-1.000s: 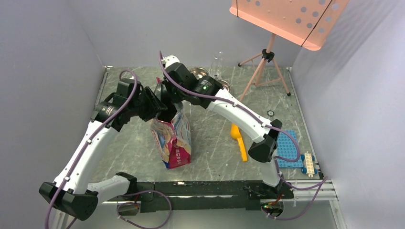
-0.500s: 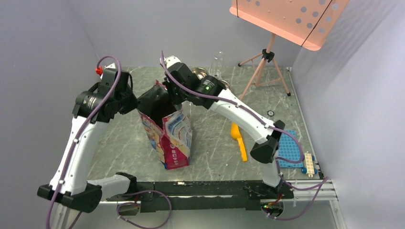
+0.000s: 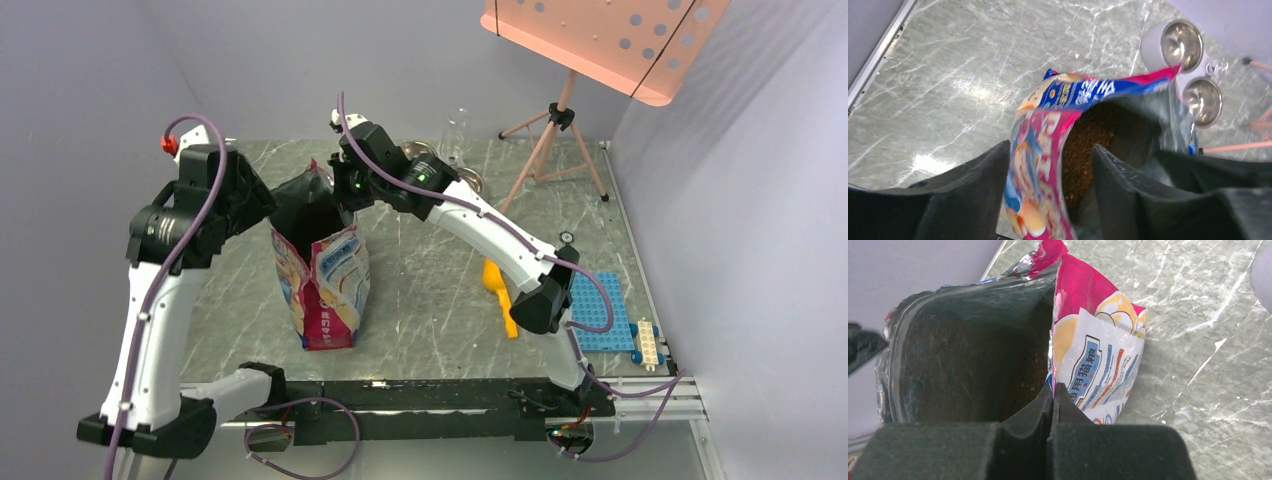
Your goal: Serve the pet food
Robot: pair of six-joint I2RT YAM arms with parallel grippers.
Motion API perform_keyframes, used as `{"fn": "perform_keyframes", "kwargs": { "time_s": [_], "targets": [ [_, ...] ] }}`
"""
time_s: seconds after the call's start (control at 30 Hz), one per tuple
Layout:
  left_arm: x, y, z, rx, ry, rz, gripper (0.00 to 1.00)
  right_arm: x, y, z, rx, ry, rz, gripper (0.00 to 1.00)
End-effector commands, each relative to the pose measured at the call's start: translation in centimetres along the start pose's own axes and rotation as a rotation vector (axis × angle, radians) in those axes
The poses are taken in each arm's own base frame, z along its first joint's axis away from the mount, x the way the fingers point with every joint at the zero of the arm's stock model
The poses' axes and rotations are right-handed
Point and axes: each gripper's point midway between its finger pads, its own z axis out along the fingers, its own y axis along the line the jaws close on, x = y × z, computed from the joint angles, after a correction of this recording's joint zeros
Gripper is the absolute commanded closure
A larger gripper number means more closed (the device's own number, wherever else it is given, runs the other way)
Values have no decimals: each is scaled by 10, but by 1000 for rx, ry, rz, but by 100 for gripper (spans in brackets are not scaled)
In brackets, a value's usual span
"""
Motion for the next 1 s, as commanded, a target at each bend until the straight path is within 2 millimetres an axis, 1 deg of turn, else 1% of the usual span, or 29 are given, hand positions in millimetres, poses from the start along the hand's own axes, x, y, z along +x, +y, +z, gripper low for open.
{"fn": "perform_keyframes", "kwargs": {
  "time_s": [0.0,0.07,0.13,0.17,0.23,0.33,0.4,0.43,0.47,0.5,0.53,0.6,0.63,0.67,0.7,0.77,0.8,0.83,0.87,0.9,0.97],
  "targets": [
    [5,0,-2,74,-42,7,28,-81,35,-63,-148,-285,46,100],
    [14,2,3,73,-26,27,20,-78,32,-63,-137,-277,44,100],
    [24,4,11,66,11,50,18,-75,31,-63,-131,-269,43,100],
    [27,1,14,77,29,61,17,-74,31,-63,-132,-264,43,100],
    [33,-4,23,95,53,93,16,-71,30,-62,-130,-255,45,100],
    [36,3,38,27,62,122,17,-66,30,-61,-135,-241,48,100],
    [36,7,45,-6,62,131,21,-63,31,-59,-139,-231,51,100],
    [36,6,48,-8,59,125,25,-62,32,-58,-141,-226,50,100],
    [35,5,50,-5,51,119,32,-61,32,-57,-143,-220,51,100],
    [32,3,51,5,32,111,45,-60,33,-56,-146,-216,52,100],
    [30,3,51,2,14,98,59,-59,34,-56,-151,-210,53,100],
    [21,8,48,-27,-22,85,82,-58,37,-55,-164,-204,58,100],
    [13,15,44,-72,-48,88,93,-57,39,-55,-178,-198,58,100],
    [6,25,40,-139,-62,100,100,-56,43,-54,-200,-189,58,100],
    [-2,41,32,-236,-74,104,100,-55,48,-55,-227,-181,55,100],
    [-21,75,10,-481,-119,59,100,-52,61,-55,-302,-163,35,100],
    [-33,86,-3,-564,-151,56,100,-51,68,-56,-341,-158,30,100],
    [-47,91,-12,-613,-180,107,100,-52,74,-56,-375,-155,33,100],
    [-58,93,-19,-630,-219,115,100,-52,80,-55,-408,-151,40,100],
    [-67,94,-27,-631,-261,101,100,-52,86,-53,-440,-146,47,100],
    [-81,89,-35,-587,-314,101,100,-55,98,-50,-507,-138,57,100]
  ]
}}
